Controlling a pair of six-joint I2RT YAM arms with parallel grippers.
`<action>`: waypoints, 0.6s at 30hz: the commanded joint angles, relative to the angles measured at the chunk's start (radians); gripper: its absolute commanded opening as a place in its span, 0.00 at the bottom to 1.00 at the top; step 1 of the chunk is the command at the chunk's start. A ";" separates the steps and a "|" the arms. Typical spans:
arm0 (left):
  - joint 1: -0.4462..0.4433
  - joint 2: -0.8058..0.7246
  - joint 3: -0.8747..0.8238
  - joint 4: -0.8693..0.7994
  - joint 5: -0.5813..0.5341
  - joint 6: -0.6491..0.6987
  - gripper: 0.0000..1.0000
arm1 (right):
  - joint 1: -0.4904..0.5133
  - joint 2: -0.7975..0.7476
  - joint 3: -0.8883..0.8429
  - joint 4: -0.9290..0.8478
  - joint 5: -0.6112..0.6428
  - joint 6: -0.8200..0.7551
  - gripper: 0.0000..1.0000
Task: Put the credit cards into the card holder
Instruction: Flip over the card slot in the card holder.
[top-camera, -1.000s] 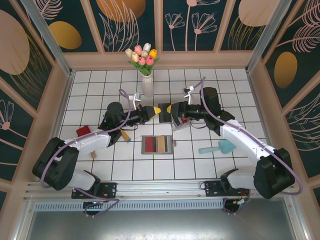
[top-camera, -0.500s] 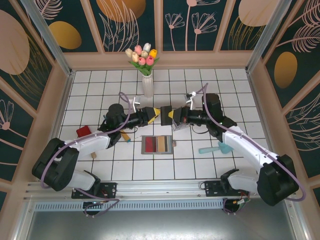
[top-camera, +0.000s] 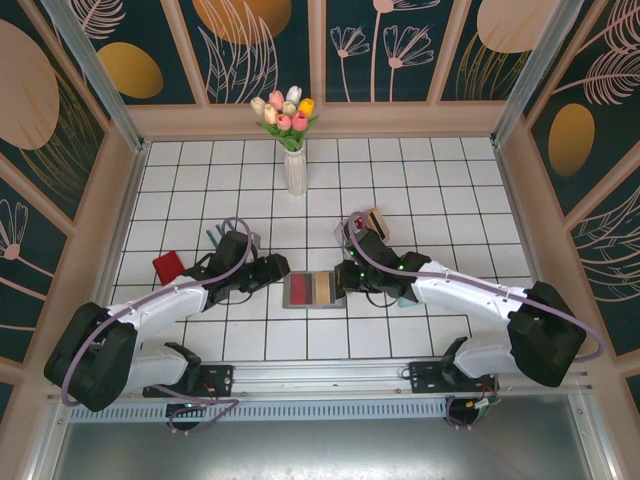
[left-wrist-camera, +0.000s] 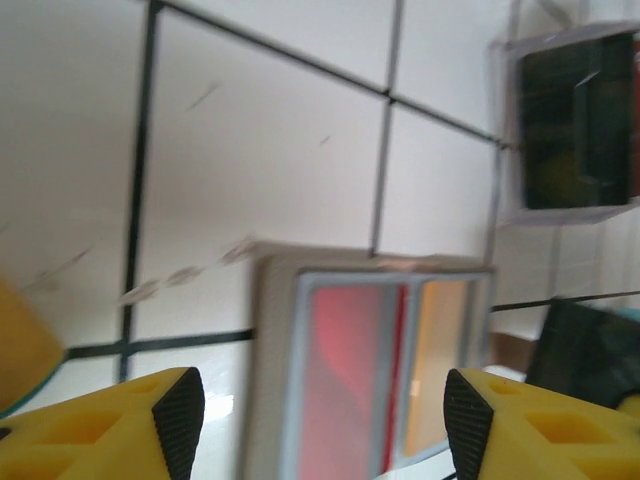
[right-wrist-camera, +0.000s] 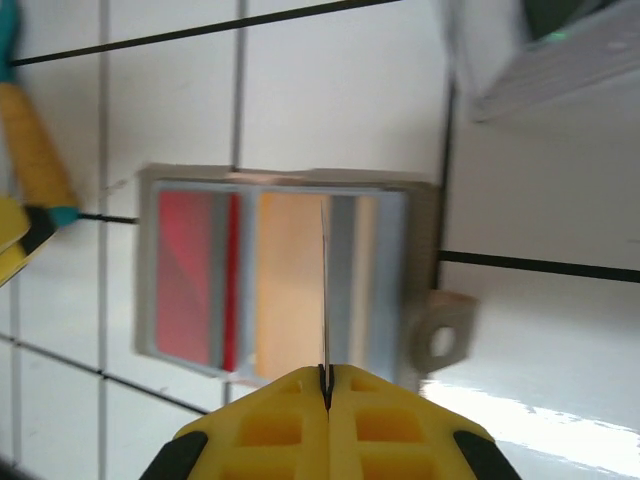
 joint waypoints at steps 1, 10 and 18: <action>-0.002 -0.004 -0.008 -0.059 -0.028 0.044 0.67 | 0.004 0.000 -0.023 -0.022 0.088 0.024 0.00; -0.045 0.093 0.024 -0.023 -0.007 0.054 0.63 | 0.004 0.067 -0.012 -0.012 0.089 0.008 0.01; -0.065 0.129 0.019 0.012 0.006 0.046 0.51 | 0.002 0.062 -0.009 0.018 0.092 0.032 0.01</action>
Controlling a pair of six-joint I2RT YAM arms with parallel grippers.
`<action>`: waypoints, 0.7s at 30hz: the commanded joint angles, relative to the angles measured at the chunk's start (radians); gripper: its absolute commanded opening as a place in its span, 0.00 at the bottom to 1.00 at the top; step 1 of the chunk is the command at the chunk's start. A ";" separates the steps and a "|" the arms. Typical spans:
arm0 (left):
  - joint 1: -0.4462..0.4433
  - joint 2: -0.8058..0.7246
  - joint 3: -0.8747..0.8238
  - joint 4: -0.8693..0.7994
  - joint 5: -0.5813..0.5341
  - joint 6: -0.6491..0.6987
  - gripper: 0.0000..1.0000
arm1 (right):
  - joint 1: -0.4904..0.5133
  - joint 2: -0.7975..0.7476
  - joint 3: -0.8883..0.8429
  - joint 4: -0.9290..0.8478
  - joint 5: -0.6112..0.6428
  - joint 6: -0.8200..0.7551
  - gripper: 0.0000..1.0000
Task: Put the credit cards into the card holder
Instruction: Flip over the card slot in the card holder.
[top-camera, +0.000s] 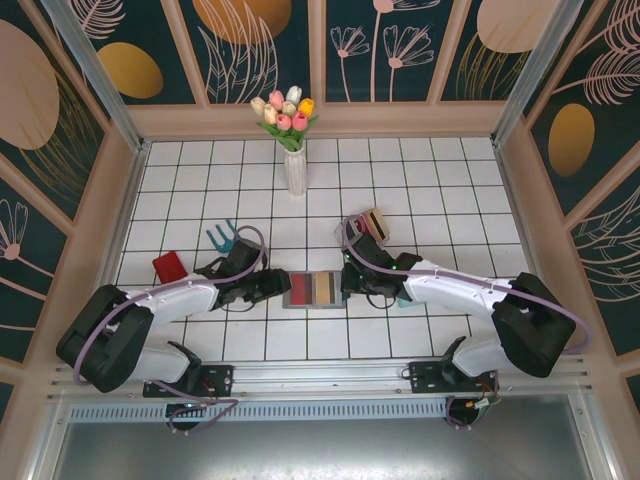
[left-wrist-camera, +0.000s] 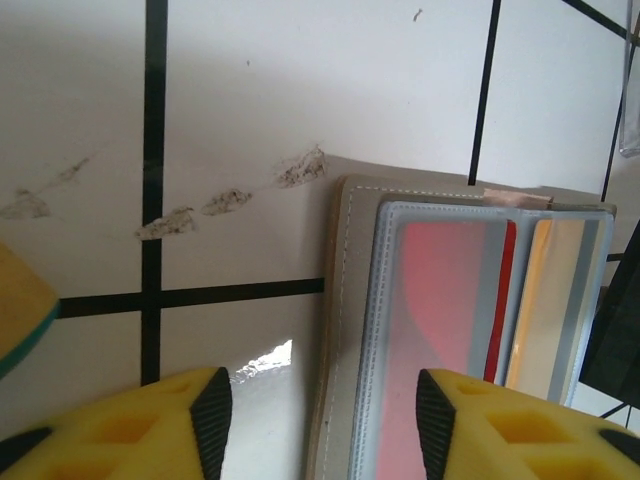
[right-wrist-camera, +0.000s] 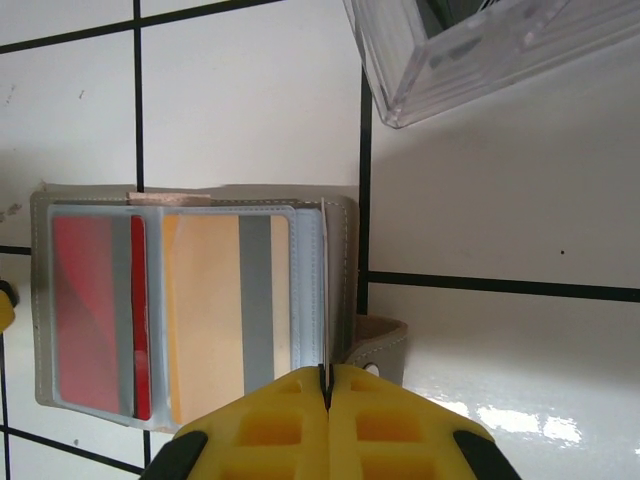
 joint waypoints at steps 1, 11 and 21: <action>-0.009 0.013 0.017 0.023 0.005 0.006 0.48 | 0.003 -0.016 0.018 -0.032 0.055 0.034 0.01; -0.009 0.000 0.009 0.067 0.023 -0.009 0.45 | 0.002 -0.025 0.046 -0.017 0.051 0.015 0.01; -0.011 0.026 -0.002 0.085 0.037 -0.009 0.44 | 0.001 0.020 0.014 0.023 0.029 0.026 0.01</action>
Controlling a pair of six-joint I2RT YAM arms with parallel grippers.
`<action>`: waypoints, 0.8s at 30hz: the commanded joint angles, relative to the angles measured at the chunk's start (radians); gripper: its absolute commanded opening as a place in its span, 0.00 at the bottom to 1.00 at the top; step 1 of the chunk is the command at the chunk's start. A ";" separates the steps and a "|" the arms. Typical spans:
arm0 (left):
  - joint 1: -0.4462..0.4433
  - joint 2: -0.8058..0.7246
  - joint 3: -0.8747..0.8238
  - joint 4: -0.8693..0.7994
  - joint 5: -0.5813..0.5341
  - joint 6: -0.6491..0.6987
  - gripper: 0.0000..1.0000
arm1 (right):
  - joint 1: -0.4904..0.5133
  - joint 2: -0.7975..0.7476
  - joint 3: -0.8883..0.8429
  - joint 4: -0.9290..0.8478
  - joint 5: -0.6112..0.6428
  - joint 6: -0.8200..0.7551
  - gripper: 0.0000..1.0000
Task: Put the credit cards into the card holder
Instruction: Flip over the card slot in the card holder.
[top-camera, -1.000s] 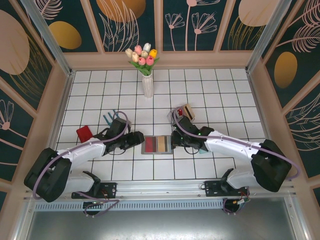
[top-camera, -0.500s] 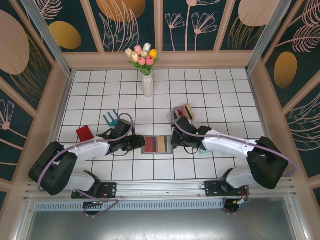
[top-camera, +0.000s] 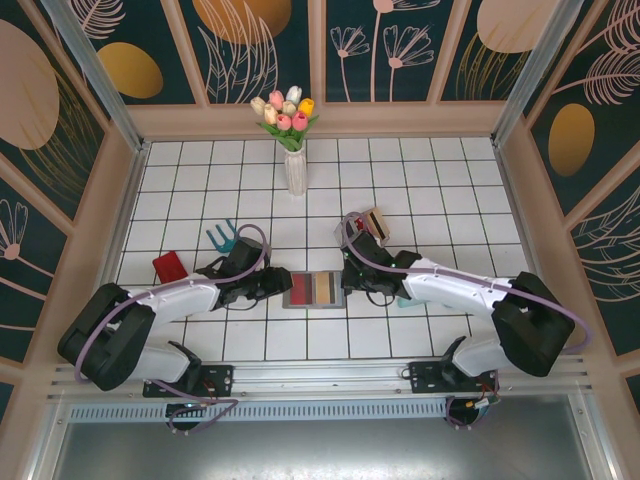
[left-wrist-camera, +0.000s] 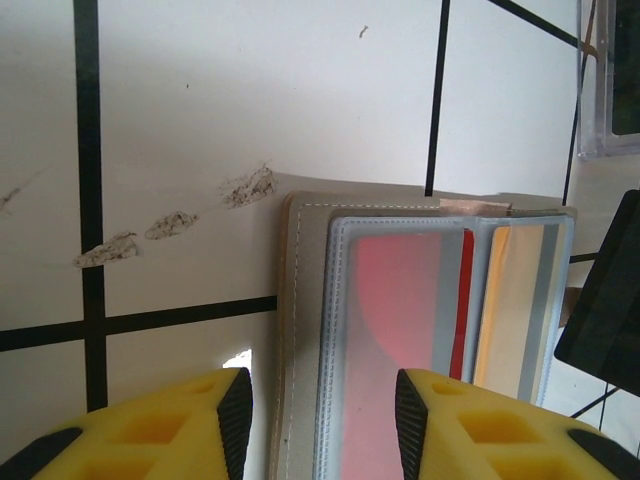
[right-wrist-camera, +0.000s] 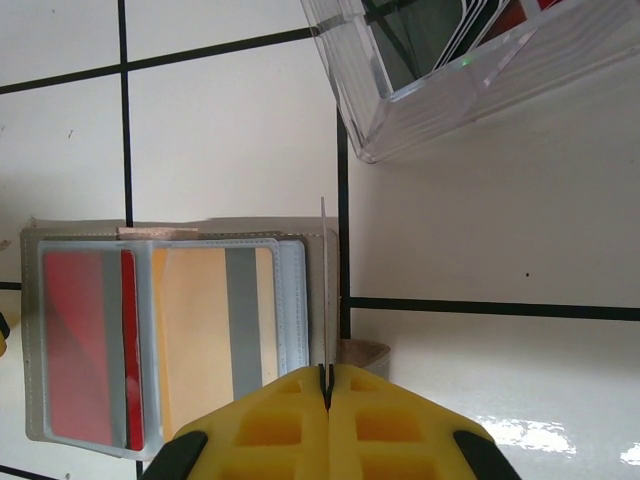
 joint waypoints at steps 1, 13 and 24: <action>-0.006 0.021 -0.002 0.032 0.021 -0.007 0.44 | 0.001 0.013 -0.011 0.043 -0.025 0.012 0.01; -0.007 0.038 -0.008 0.044 0.028 -0.009 0.40 | 0.001 -0.044 0.001 0.060 -0.020 0.016 0.01; -0.007 0.057 -0.011 0.053 0.039 -0.012 0.40 | 0.009 0.038 0.002 0.015 0.010 0.027 0.01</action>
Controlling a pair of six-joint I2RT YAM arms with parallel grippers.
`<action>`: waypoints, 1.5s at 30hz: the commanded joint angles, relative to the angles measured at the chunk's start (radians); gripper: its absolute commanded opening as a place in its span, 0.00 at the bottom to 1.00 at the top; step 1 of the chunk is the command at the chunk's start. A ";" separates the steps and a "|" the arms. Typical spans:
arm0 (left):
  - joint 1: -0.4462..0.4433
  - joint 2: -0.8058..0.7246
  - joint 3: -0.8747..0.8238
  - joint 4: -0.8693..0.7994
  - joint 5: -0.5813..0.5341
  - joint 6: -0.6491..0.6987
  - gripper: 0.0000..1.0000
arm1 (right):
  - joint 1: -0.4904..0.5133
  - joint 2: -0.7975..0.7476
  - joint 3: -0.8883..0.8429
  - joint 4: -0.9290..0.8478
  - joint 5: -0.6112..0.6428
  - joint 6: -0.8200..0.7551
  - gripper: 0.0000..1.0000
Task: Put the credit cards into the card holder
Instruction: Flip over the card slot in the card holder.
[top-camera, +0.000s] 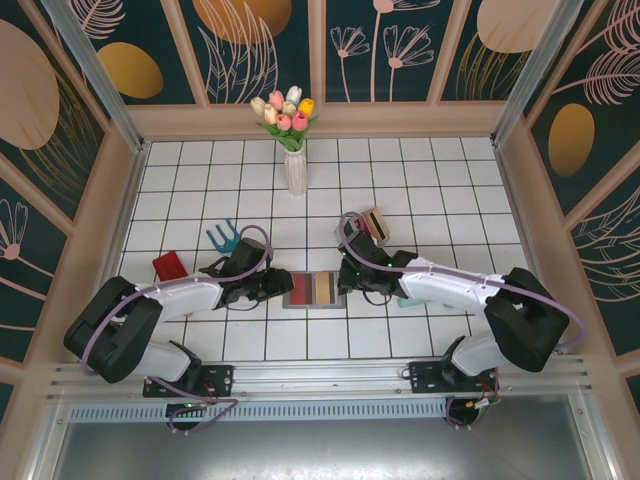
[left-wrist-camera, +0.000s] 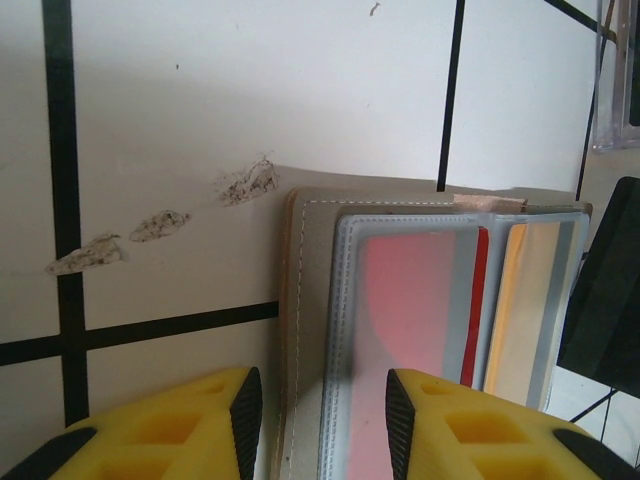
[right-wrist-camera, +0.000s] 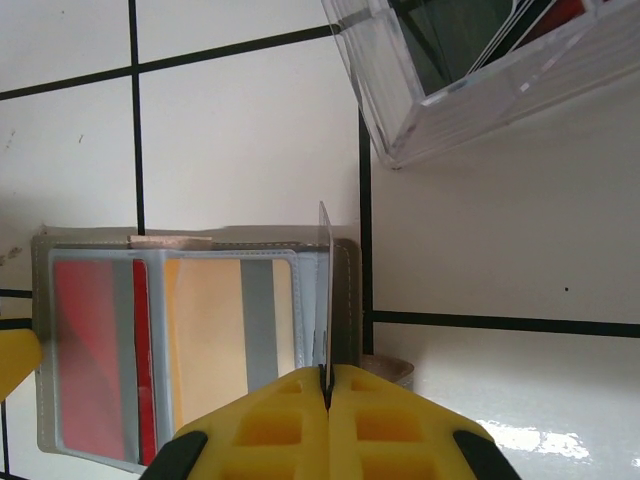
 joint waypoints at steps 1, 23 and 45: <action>-0.007 0.014 -0.009 0.017 0.017 -0.008 0.40 | 0.010 0.002 0.002 -0.034 0.025 0.015 0.01; -0.020 0.014 -0.017 0.078 0.037 -0.043 0.30 | 0.002 -0.065 -0.030 0.266 -0.237 0.061 0.02; -0.027 -0.064 -0.051 0.128 -0.018 -0.089 0.54 | -0.085 -0.052 -0.171 0.458 -0.388 0.074 0.02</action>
